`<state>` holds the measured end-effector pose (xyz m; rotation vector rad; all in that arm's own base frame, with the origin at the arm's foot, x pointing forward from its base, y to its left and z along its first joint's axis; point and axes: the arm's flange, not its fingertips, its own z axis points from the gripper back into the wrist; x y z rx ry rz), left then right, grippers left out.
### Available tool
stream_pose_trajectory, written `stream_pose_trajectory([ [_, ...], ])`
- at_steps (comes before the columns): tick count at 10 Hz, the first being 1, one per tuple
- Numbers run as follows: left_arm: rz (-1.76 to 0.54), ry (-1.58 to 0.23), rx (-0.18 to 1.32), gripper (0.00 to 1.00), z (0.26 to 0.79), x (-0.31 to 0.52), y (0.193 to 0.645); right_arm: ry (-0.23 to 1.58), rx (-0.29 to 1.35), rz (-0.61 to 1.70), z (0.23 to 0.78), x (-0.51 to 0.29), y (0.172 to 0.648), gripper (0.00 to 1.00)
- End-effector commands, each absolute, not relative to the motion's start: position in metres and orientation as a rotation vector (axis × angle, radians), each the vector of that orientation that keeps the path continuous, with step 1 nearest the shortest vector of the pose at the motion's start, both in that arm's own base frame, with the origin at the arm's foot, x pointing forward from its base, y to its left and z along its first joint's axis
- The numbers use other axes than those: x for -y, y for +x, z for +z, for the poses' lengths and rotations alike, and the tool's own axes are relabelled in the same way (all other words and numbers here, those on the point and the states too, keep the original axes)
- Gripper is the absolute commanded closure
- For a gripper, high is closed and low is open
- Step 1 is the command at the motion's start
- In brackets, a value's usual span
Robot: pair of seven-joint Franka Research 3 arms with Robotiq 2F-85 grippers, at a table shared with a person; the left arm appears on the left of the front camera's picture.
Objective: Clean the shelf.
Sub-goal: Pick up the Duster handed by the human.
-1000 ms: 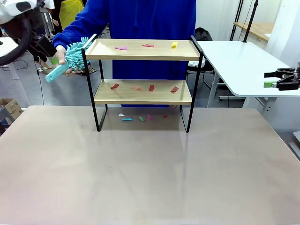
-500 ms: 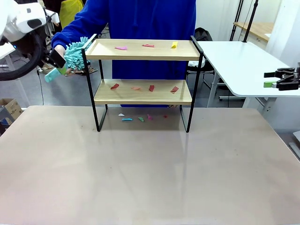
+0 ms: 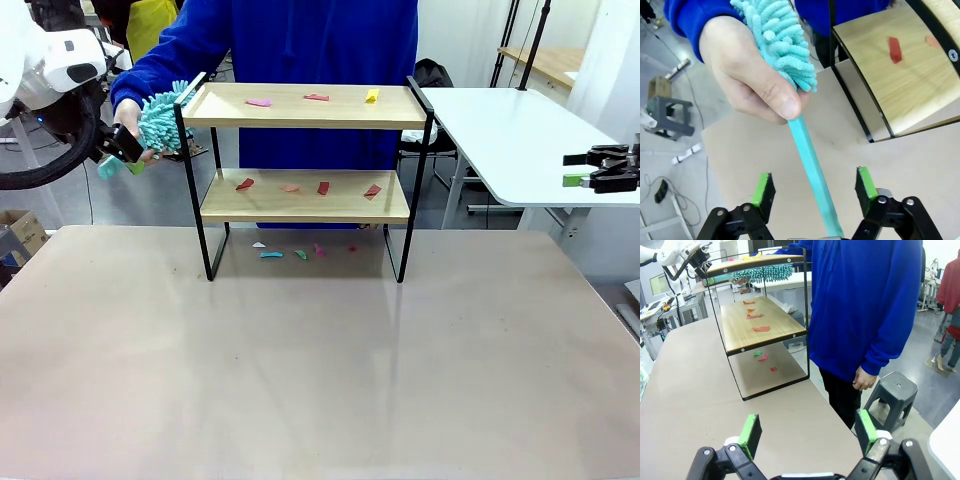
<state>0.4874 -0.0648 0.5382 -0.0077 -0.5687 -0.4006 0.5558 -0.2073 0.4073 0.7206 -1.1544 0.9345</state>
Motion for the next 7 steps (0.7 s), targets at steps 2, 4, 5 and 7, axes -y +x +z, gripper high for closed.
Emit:
stream_pose_trajectory([
  [2, -0.374, 0.013, 0.573, 1.0, 0.5402, 0.0663, 0.489, 0.707, 1.138, 0.92, 0.4132, 0.2015, 0.5538, 0.0],
  [4, -0.364, 0.013, 0.568, 0.86, 0.5393, 0.067, 0.4877, 0.707, 1.138, 0.92, 0.4132, 0.2015, 0.5538, 0.0],
  [5, -0.36, 0.014, 0.567, 0.95, 0.5408, 0.0673, 0.4891, 0.707, 1.138, 0.92, 0.4132, 0.2015, 0.5538, 0.0],
  [7, -0.35, 0.025, 0.565, 1.0, 0.5418, 0.0675, 0.4893, 0.707, 1.138, 0.92, 0.4132, 0.2015, 0.5538, 0.0],
])
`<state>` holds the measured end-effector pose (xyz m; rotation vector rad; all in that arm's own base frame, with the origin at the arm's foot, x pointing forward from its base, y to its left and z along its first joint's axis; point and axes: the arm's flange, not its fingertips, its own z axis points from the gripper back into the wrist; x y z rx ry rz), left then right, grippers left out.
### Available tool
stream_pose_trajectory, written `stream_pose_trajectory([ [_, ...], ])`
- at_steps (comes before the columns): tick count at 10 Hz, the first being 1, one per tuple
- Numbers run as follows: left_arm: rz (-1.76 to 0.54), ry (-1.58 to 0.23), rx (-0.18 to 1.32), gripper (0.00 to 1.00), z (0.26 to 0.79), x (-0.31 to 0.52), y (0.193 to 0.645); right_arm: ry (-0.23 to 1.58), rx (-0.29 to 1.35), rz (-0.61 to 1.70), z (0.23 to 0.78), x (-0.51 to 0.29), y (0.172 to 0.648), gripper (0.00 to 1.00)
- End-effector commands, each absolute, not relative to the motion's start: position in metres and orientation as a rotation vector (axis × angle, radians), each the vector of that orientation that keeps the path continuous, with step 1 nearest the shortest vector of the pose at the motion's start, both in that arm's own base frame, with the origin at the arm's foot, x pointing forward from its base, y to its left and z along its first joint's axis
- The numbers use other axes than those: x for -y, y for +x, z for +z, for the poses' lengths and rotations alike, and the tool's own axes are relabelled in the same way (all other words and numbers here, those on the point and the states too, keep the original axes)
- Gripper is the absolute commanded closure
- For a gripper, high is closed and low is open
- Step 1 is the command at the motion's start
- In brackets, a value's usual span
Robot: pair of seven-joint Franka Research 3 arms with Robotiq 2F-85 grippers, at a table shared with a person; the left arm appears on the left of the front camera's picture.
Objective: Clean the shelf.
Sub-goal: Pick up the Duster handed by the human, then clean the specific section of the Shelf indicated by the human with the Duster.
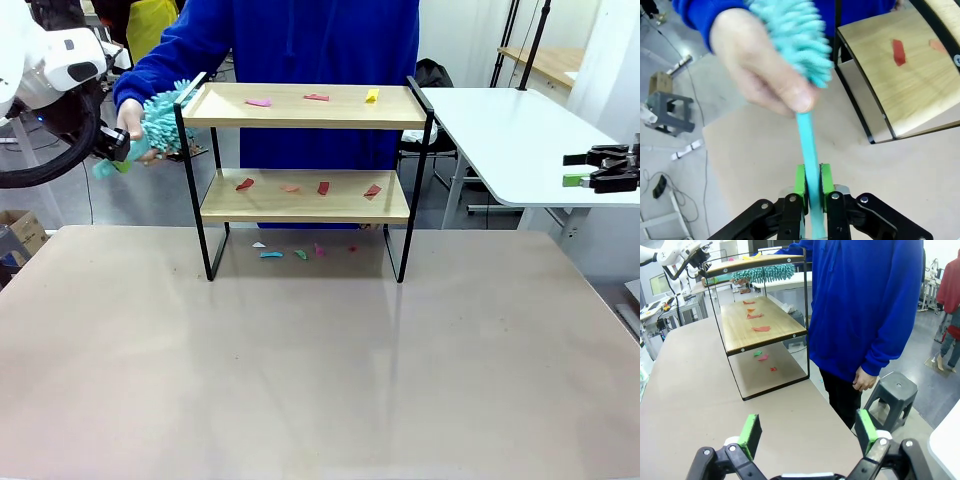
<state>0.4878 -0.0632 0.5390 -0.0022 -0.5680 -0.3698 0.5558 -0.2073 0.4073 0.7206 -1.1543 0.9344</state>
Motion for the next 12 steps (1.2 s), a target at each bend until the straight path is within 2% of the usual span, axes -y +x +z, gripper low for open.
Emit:
stream_pose_trajectory([
  [1, -0.33, 0.027, 0.56, 1.0, 0.5407, 0.0675, 0.4875, 0.707, 1.138, 0.92, 0.4132, 0.2015, 0.5538, 0.0],
  [5, -0.3, 0.017, 0.56, 1.0, 0.5467, 0.0653, 0.4872, 0.707, 1.138, 0.92, 0.4132, 0.2015, 0.5538, 0.0],
  [6, -0.23, -0.037, 0.54, 1.0, 0.5466, 0.061, 0.4856, 0.707, 1.138, 0.92, 0.4132, 0.2015, 0.5538, 0.0],
  [7, -0.32, 0.0, 0.564, 1.0, 0.54, 0.0645, 0.4873, 0.707, 1.138, 0.92, 0.4132, 0.2015, 0.5538, 0.0],
  [12, -0.32, 0.0, 0.564, 1.0, 0.54, 0.0645, 0.4873, 0.707, 1.138, 0.92, 0.4132, 0.2015, 0.5538, 0.0],
])
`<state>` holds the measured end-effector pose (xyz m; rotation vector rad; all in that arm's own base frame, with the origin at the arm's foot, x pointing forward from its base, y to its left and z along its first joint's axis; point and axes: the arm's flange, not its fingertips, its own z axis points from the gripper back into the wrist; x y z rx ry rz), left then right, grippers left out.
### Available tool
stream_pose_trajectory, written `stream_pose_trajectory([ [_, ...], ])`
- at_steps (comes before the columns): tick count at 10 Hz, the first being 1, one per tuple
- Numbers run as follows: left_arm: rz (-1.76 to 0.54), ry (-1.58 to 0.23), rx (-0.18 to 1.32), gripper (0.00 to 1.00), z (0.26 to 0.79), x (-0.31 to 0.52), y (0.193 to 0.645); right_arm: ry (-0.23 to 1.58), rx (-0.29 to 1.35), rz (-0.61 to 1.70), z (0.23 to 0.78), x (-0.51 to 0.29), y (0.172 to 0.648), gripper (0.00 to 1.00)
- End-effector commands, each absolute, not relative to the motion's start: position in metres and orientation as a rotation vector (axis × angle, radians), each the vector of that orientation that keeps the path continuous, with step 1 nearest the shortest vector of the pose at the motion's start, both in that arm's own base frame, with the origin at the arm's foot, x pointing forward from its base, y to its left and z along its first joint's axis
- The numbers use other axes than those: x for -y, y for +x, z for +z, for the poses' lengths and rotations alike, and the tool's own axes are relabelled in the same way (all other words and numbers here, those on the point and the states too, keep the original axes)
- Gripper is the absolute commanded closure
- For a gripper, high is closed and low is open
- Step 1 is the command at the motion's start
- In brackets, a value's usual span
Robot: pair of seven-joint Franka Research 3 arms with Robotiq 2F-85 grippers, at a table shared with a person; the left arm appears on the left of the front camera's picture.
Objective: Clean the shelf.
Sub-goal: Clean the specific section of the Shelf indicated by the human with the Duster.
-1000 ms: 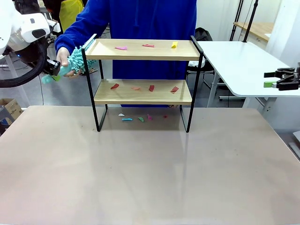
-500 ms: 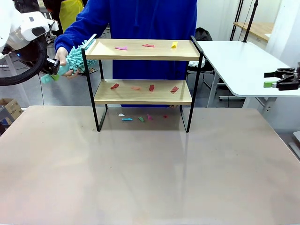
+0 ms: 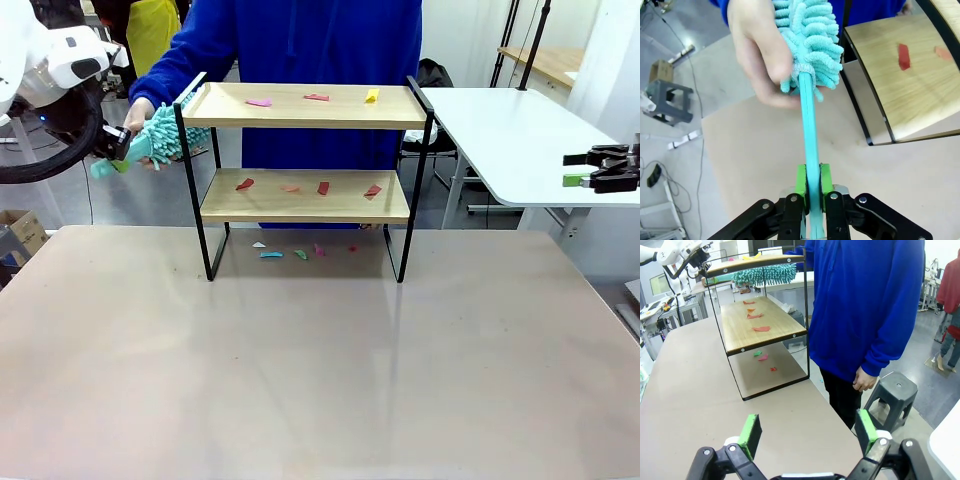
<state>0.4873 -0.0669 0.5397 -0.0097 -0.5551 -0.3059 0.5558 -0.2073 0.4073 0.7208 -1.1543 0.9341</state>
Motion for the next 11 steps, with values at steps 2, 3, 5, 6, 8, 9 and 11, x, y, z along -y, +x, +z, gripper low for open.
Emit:
stream_pose_trajectory([
  [2, -0.306, -0.01, 0.555, 0.87, 0.54, 0.067, 0.487, 0.707, 1.138, 0.92, 0.413, 0.201, 0.554, 0.0],
  [3, -0.349, 0.036, 0.511, 0.87, 0.556, 0.05, 0.478, 0.707, 1.138, 0.92, 0.413, 0.201, 0.554, 0.0],
  [5, -0.467, 0.107, 0.403, 0.87, 0.576, 0.034, 0.452, 0.707, 1.138, 0.92, 0.413, 0.201, 0.554, 0.0],
  [6, -0.526, 0.219, 0.329, 0.87, 0.59, 0.025, 0.443, 0.707, 1.138, 0.92, 0.413, 0.201, 0.554, 0.0],
  [8, -0.652, 0.38, 0.17, 0.87, 0.615, 0.007, 0.414, 0.707, 1.138, 0.92, 0.413, 0.201, 0.554, 0.0],
  [9, -0.75, 0.437, 0.073, 0.87, 0.628, 0.002, 0.394, 0.707, 1.138, 0.92, 0.413, 0.201, 0.554, 0.0],
  [11, -0.977, 0.444, -0.094, 0.87, 0.647, 0.001, 0.362, 0.707, 1.138, 0.92, 0.413, 0.201, 0.554, 0.0],
])
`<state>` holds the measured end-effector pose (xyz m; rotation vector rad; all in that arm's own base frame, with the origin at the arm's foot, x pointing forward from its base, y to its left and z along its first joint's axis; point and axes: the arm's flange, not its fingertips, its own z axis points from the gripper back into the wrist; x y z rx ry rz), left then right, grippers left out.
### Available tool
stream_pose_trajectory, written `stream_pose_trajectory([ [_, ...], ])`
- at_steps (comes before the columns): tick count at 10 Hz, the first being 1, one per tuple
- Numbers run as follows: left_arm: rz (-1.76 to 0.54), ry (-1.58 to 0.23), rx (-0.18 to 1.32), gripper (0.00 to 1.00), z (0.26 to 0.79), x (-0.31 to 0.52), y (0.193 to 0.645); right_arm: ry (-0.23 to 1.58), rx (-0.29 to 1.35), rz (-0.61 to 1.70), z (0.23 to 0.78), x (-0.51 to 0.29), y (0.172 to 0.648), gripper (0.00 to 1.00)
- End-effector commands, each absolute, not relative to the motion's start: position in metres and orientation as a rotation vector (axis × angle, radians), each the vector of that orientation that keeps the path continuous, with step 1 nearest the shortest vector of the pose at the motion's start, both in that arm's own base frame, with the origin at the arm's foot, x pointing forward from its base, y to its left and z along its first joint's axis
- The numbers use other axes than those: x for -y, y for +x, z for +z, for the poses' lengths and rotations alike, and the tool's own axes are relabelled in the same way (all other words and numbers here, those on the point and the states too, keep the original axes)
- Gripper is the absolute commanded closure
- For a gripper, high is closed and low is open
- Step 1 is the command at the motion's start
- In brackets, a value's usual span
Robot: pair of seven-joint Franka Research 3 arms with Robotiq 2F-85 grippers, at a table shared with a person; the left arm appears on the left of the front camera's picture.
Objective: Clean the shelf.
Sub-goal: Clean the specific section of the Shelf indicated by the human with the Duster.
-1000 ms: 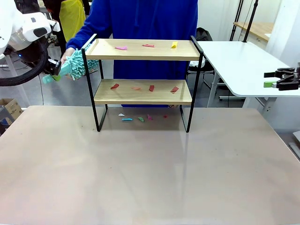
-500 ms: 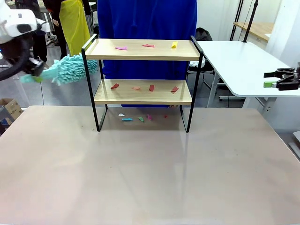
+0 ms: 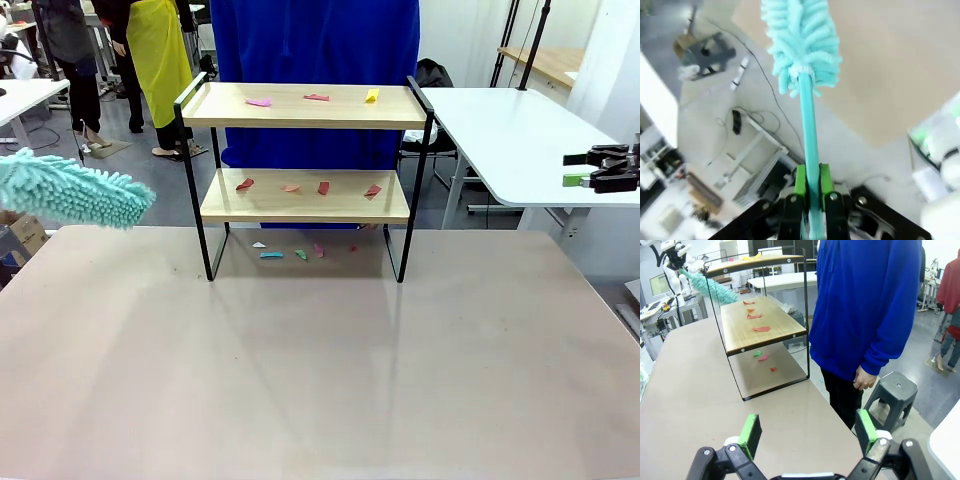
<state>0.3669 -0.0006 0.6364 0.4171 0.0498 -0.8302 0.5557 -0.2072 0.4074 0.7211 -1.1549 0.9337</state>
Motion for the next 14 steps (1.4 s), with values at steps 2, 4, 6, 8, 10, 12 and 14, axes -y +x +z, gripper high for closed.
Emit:
stream_pose_trajectory([
  [2, -1.192, 0.391, -0.236, 0.87, 0.657, 0.009, 0.34, 0.707, 1.138, 0.92, 0.413, 0.201, 0.554, 0.0],
  [4, -1.397, 0.29, -0.304, 0.87, 0.654, 0.03, 0.325, 0.707, 1.138, 0.92, 0.413, 0.201, 0.554, 0.0],
  [6, -1.558, 0.198, -0.348, 0.87, 0.643, 0.05, 0.321, 0.707, 1.138, 0.92, 0.413, 0.201, 0.554, 0.0],
  [8, -1.6, 0.22, -0.348, 0.87, 0.635, 0.063, 0.32, 0.707, 1.138, 0.92, 0.413, 0.201, 0.554, 0.0],
  [10, -1.583, 0.211, -0.343, 0.87, 0.635, 0.066, 0.319, 0.707, 1.138, 0.92, 0.413, 0.201, 0.554, 0.0],
  [12, -1.583, 0.211, -0.343, 0.87, 0.635, 0.066, 0.319, 0.707, 1.138, 0.92, 0.413, 0.201, 0.554, 0.0],
  [14, -1.583, 0.211, -0.343, 0.87, 0.635, 0.066, 0.319, 0.707, 1.138, 0.92, 0.413, 0.201, 0.554, 0.0],
])
